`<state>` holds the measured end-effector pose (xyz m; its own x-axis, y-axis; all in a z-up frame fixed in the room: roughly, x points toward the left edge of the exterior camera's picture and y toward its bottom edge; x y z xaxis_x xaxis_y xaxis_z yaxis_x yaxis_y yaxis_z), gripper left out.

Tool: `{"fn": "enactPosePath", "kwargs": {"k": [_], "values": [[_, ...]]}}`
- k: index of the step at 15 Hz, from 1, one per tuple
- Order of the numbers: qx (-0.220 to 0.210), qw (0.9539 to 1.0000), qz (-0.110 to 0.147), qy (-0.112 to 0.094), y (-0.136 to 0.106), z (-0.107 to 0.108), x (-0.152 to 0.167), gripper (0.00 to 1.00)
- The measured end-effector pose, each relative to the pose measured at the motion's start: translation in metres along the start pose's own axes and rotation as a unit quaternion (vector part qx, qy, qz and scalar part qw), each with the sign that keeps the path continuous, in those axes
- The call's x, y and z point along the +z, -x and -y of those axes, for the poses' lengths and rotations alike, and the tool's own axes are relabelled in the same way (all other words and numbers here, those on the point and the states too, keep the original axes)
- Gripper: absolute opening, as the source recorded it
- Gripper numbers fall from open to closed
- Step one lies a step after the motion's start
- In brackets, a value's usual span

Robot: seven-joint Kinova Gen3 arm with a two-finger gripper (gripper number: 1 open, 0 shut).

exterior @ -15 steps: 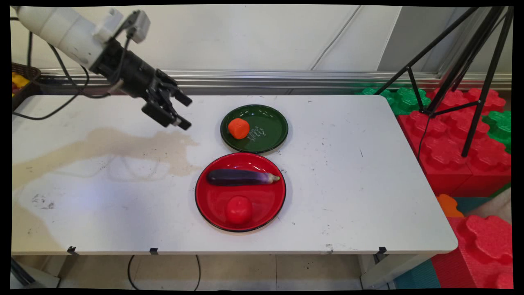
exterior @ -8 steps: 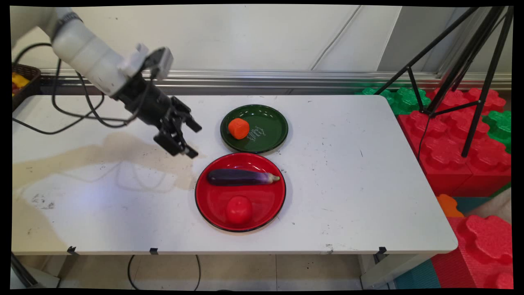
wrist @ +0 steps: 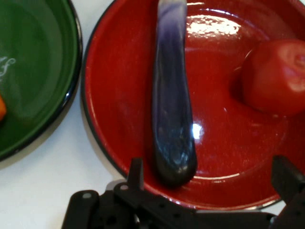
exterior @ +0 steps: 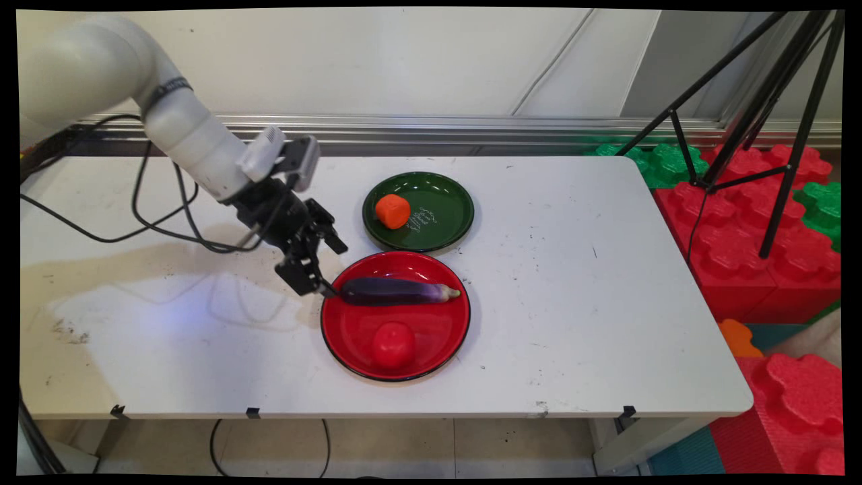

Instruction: Pick up the eggplant from the red plate

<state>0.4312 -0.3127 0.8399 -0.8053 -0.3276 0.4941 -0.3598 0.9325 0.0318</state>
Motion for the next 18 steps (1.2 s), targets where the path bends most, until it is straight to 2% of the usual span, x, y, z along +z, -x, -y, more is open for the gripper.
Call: {"fn": "enactPosePath", "kwargs": {"k": [9, 18], "values": [[0.034, 0.9992, 0.020, 0.002, -0.005, 0.004, 0.049, 1.00], [0.057, 0.9979, 0.030, -0.001, -0.009, 0.003, 0.077, 1.00]]}}
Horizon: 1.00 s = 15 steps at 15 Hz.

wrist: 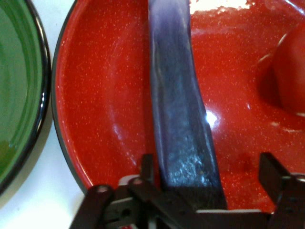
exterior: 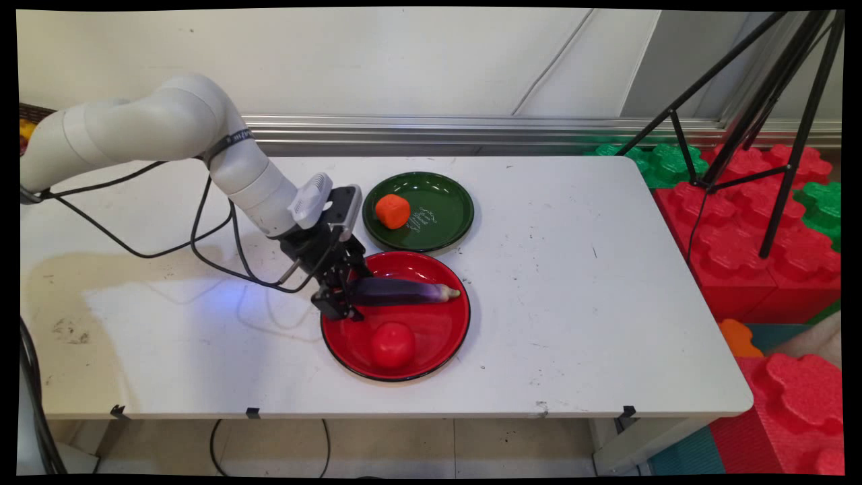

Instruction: Pick up the eggplant from the red plate, then place the picked object on the table

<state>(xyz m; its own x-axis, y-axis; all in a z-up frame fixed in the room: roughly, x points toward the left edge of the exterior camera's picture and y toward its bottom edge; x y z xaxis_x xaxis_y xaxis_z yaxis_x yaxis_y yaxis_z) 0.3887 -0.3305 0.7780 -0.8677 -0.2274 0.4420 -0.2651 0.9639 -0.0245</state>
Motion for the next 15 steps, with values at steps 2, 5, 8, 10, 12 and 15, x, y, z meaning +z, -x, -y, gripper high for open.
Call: {"fn": "enactPosePath", "kwargs": {"k": [2, 5, 8, 10, 12, 15], "values": [[0.005, 1.0000, -0.001, -0.001, -0.001, 0.000, 0.003, 0.00], [0.008, 1.0000, -0.001, -0.002, -0.002, 0.000, 0.006, 0.00], [0.007, 1.0000, -0.003, -0.002, -0.003, -0.001, 0.006, 0.00], [0.001, 1.0000, -0.006, -0.004, -0.004, -0.002, 0.004, 0.00], [-0.008, 0.9999, -0.012, -0.008, -0.005, -0.003, -0.002, 0.00], [-0.027, 0.9993, -0.022, -0.016, -0.007, -0.005, -0.021, 0.00]]}}
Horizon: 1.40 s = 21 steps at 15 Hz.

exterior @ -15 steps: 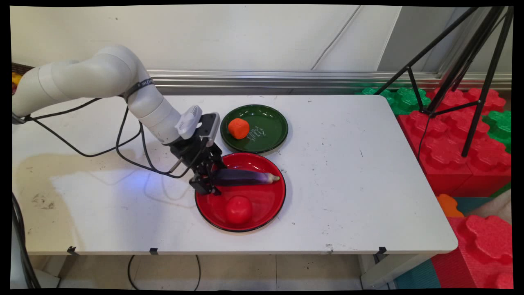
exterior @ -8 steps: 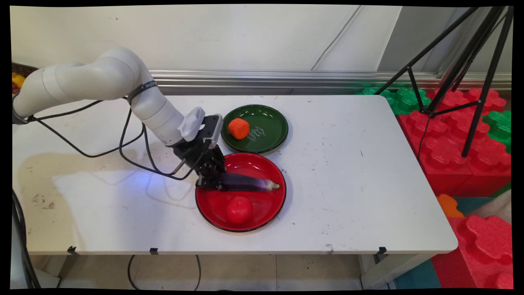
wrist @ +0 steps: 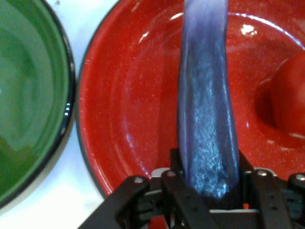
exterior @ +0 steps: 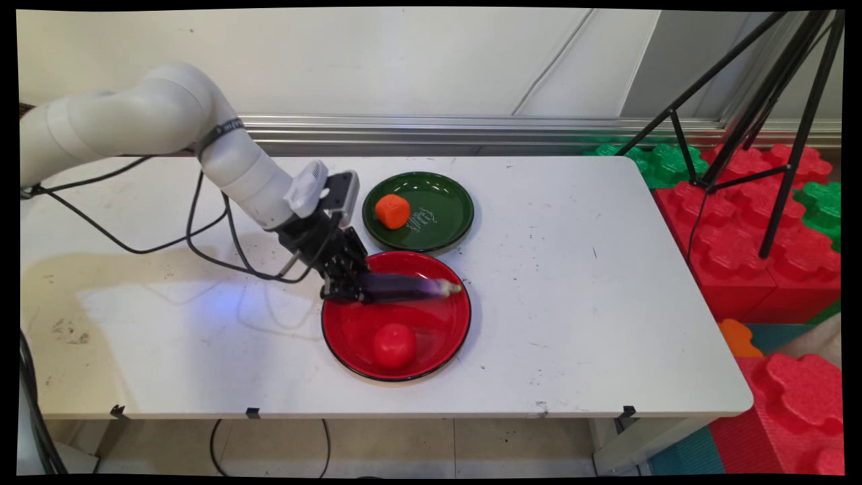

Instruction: Place the picked object on the table

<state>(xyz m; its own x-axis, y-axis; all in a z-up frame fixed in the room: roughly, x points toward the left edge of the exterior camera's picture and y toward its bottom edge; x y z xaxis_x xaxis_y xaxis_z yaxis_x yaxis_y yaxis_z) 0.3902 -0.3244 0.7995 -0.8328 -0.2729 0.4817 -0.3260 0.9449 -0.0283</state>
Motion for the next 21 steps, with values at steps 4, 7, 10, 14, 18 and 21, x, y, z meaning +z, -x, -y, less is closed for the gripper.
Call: {"fn": "enactPosePath", "kwargs": {"k": [4, 7, 10, 14, 18, 21], "values": [[-0.030, 0.9995, -0.010, -0.005, 0.000, -0.004, -0.033, 0.00], [-0.047, 0.9988, -0.010, -0.005, 0.003, -0.008, -0.051, 0.00], [-0.070, 0.9975, -0.007, -0.007, 0.011, -0.013, -0.071, 0.00], [-0.099, 0.9951, 0.003, -0.010, 0.026, -0.017, -0.098, 0.00], [-0.129, 0.9913, 0.019, -0.021, 0.045, -0.017, -0.121, 0.00], [-0.151, 0.9877, 0.030, -0.030, 0.058, -0.015, -0.131, 0.00]]}}
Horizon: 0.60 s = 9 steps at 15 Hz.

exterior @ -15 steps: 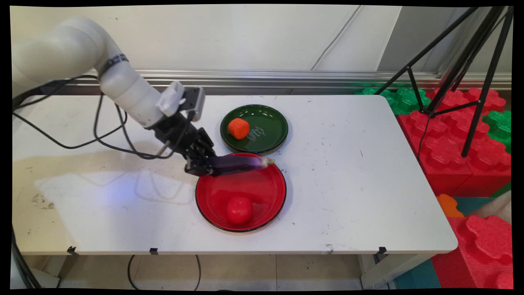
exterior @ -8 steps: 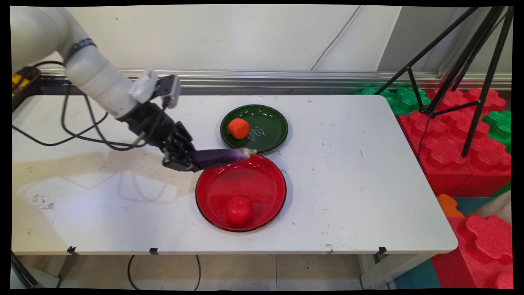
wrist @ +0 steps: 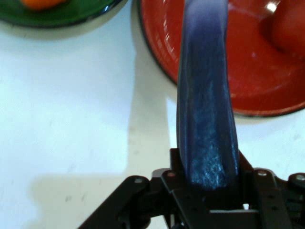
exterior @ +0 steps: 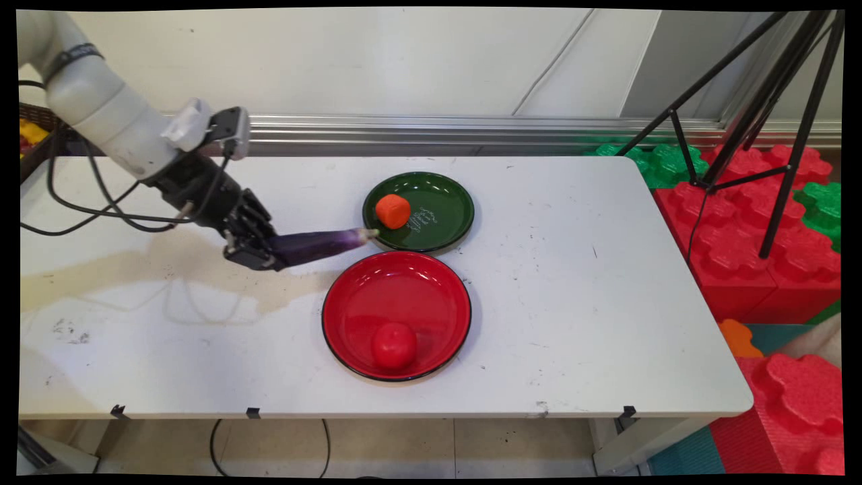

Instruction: Place the picked object on the table

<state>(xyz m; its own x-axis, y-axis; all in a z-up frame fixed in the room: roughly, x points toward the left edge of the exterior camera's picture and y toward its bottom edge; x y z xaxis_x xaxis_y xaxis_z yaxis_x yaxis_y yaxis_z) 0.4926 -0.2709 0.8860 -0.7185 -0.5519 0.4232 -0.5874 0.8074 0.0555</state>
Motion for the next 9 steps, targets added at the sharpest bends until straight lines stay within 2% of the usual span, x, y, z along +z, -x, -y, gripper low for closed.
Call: {"fn": "enactPosePath", "kwargs": {"k": [5, 9], "values": [[-0.044, 0.9986, 0.025, -0.014, 0.032, 0.014, -0.008, 0.00], [-0.079, 0.9959, 0.040, -0.020, 0.053, 0.025, 0.002, 0.00]]}}
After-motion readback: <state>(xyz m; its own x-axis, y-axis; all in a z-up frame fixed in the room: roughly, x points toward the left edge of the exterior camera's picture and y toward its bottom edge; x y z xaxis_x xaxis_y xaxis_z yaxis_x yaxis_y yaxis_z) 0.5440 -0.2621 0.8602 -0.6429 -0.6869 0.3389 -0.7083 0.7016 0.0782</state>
